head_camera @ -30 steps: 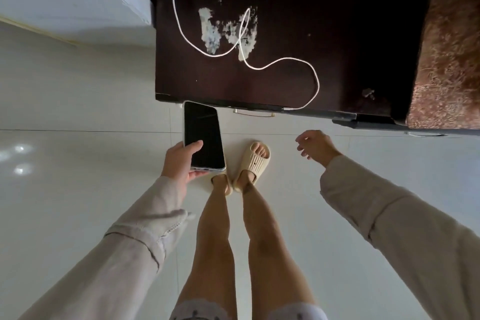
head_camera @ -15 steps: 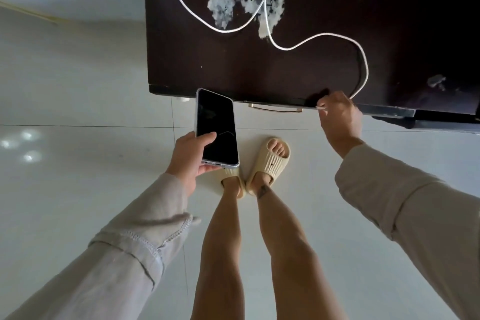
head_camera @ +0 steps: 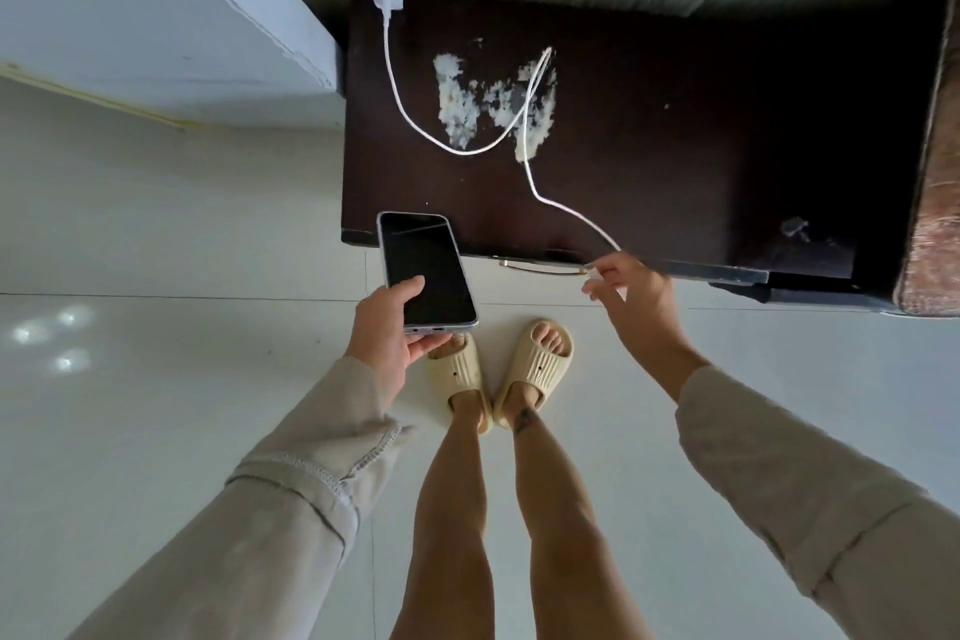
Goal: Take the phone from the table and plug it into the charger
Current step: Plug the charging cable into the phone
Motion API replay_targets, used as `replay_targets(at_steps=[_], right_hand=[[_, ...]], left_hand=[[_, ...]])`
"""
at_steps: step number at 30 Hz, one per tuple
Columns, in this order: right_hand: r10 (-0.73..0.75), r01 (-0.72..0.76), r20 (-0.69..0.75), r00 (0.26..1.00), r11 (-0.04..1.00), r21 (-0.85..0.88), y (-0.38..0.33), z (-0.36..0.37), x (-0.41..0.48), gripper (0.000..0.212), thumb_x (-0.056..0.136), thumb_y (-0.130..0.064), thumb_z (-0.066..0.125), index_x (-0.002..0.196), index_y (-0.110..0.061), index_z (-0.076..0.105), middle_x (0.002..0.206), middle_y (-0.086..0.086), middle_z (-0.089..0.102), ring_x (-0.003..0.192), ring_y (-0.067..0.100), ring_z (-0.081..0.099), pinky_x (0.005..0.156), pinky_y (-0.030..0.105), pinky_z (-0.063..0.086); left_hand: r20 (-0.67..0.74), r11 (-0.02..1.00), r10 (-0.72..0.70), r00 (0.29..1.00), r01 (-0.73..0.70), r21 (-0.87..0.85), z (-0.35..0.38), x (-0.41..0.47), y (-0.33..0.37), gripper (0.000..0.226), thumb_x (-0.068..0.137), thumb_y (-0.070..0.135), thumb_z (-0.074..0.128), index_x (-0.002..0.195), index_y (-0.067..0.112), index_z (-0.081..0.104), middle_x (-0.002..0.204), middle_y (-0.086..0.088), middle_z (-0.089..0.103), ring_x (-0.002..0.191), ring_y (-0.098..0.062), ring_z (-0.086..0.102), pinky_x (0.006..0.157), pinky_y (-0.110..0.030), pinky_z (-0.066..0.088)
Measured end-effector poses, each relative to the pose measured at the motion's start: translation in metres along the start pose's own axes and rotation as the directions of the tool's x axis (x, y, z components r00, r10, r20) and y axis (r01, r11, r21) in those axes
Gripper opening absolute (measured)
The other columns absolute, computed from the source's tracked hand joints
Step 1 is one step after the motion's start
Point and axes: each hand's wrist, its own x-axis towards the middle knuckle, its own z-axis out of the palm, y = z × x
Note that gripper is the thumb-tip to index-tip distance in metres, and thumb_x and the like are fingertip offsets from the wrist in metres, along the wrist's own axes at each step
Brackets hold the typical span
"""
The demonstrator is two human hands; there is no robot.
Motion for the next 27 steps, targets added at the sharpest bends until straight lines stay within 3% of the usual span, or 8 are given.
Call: replay_targets(at_steps=[3, 6, 10, 16, 18, 20, 23, 27], right_hand=[[0.025, -0.037, 0.056, 0.998, 0.977, 0.212, -0.036, -0.017, -0.032, 0.011, 0.084, -0.011, 0.061, 0.087, -0.005, 0.069, 0.063, -0.007, 0.065, 0.055, -0.006, 0.061, 0.054, 0.0, 0.044], [0.043, -0.089, 0.135, 0.99, 0.93, 0.356, -0.065, -0.029, -0.058, 0.012, 0.084, -0.015, 0.063, 0.078, -0.008, 0.071, 0.044, -0.018, 0.063, 0.047, -0.013, 0.059, 0.046, -0.002, 0.043], [0.035, -0.141, 0.222, 0.974, 0.863, 0.485, -0.094, -0.039, -0.086, 0.022, 0.084, -0.016, 0.062, 0.065, -0.022, 0.07, 0.045, -0.012, 0.064, 0.047, -0.009, 0.06, 0.051, -0.004, 0.043], [0.004, -0.27, 0.411, 0.912, 0.76, 0.591, -0.112, -0.043, -0.1, 0.028, 0.091, -0.006, 0.049, 0.072, 0.005, 0.066, 0.048, -0.004, 0.06, 0.035, -0.006, 0.052, 0.045, 0.0, 0.04], [0.003, -0.303, 0.447, 0.895, 0.739, 0.601, -0.116, -0.042, -0.101, 0.029, 0.093, -0.006, 0.047, 0.07, 0.004, 0.063, 0.052, 0.003, 0.057, 0.038, -0.003, 0.054, 0.049, 0.002, 0.044], [0.004, -0.342, 0.488, 0.873, 0.718, 0.606, -0.119, -0.039, -0.101, 0.029, 0.093, -0.009, 0.046, 0.072, 0.004, 0.061, 0.052, 0.002, 0.055, 0.046, 0.002, 0.055, 0.055, 0.006, 0.049], [0.015, -0.368, 0.521, 0.853, 0.725, 0.582, -0.12, -0.036, -0.102, 0.029, 0.094, -0.012, 0.046, 0.074, 0.003, 0.061, 0.046, -0.004, 0.054, 0.052, 0.007, 0.052, 0.063, 0.012, 0.053], [0.02, -0.385, 0.544, 0.839, 0.728, 0.567, -0.125, -0.035, -0.104, 0.028, 0.094, -0.01, 0.044, 0.083, 0.01, 0.06, 0.037, -0.009, 0.052, 0.046, 0.004, 0.049, 0.097, 0.044, 0.047]], left_hand=[[0.034, 0.988, -0.037, 0.999, 0.042, -0.149, 0.012, -0.026, 0.005, 0.013, 0.089, 0.014, 0.052, 0.102, 0.009, 0.052, 0.105, -0.017, 0.059, 0.098, -0.032, 0.059, 0.068, -0.035, 0.052], [0.093, 0.949, -0.061, 0.994, 0.087, -0.303, 0.027, -0.051, 0.012, 0.005, 0.09, 0.013, 0.049, 0.087, 0.011, 0.052, 0.091, -0.014, 0.059, 0.084, -0.028, 0.059, 0.063, -0.034, 0.05], [0.179, 0.915, -0.057, 0.982, 0.124, -0.384, 0.04, -0.075, 0.015, 0.01, 0.092, 0.016, 0.047, 0.09, 0.009, 0.054, 0.087, -0.013, 0.061, 0.077, -0.024, 0.06, 0.06, -0.031, 0.052], [0.184, 0.92, -0.035, 0.982, 0.104, -0.379, 0.042, -0.095, 0.01, 0.019, 0.091, 0.019, 0.044, 0.078, 0.013, 0.056, 0.043, -0.003, 0.068, 0.047, -0.016, 0.065, 0.054, -0.024, 0.047], [0.171, 0.911, -0.039, 0.985, 0.106, -0.399, 0.04, -0.097, 0.007, 0.019, 0.091, 0.019, 0.045, 0.076, 0.015, 0.056, 0.04, 0.001, 0.066, 0.04, -0.012, 0.064, 0.054, -0.024, 0.046], [0.153, 0.906, -0.041, 0.987, 0.102, -0.412, 0.039, -0.098, 0.004, 0.017, 0.091, 0.018, 0.046, 0.078, 0.014, 0.056, 0.045, 0.0, 0.067, 0.053, -0.015, 0.063, 0.056, -0.025, 0.046], [0.11, 0.916, -0.012, 0.994, 0.055, -0.397, 0.035, -0.097, -0.002, 0.01, 0.092, 0.02, 0.046, 0.096, 0.014, 0.053, 0.072, -0.006, 0.063, 0.067, -0.017, 0.059, 0.058, -0.026, 0.049], [0.091, 0.91, 0.026, 0.996, 0.014, -0.415, 0.029, -0.096, -0.003, 0.019, 0.091, 0.022, 0.048, 0.108, 0.014, 0.051, 0.075, -0.005, 0.062, 0.065, -0.015, 0.06, 0.044, -0.017, 0.052]])
